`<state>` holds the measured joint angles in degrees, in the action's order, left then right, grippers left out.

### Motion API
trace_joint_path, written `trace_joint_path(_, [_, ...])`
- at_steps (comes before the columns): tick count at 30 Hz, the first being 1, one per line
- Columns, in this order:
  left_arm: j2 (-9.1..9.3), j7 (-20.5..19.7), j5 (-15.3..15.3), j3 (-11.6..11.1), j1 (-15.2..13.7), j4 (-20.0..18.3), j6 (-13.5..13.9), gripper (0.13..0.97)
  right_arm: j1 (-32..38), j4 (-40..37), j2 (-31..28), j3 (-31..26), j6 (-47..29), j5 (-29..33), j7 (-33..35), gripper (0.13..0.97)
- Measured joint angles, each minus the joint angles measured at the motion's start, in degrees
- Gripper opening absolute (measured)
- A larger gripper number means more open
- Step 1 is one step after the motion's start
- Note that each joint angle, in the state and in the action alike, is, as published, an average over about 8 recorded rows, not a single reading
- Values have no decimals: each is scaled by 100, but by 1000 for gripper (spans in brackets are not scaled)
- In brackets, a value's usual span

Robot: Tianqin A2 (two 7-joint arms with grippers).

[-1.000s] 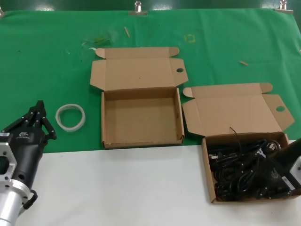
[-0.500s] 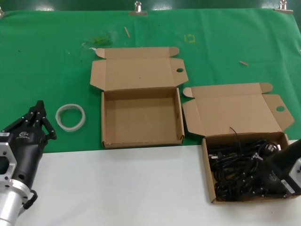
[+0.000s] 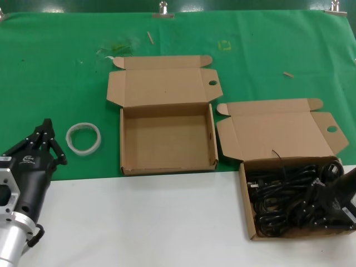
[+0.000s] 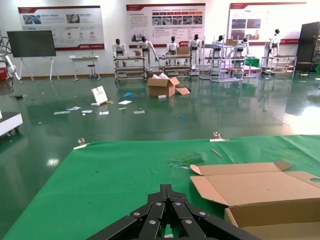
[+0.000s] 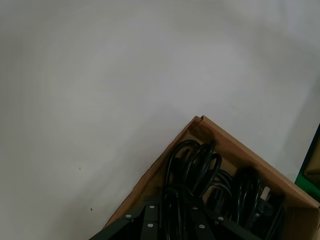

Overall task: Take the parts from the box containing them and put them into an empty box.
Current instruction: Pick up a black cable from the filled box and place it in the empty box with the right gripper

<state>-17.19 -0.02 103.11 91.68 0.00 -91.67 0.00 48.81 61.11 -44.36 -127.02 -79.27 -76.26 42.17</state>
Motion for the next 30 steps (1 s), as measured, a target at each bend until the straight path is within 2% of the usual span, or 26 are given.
trace_joint_path(19, [0,0,0,0,0,0,0,140,-51,688,-271,199,-180,-168,-513,197])
trace_joint_path(30, [0,0,0,0,0,0,0,140,129,985,-231,275,-261,-199,-974,197])
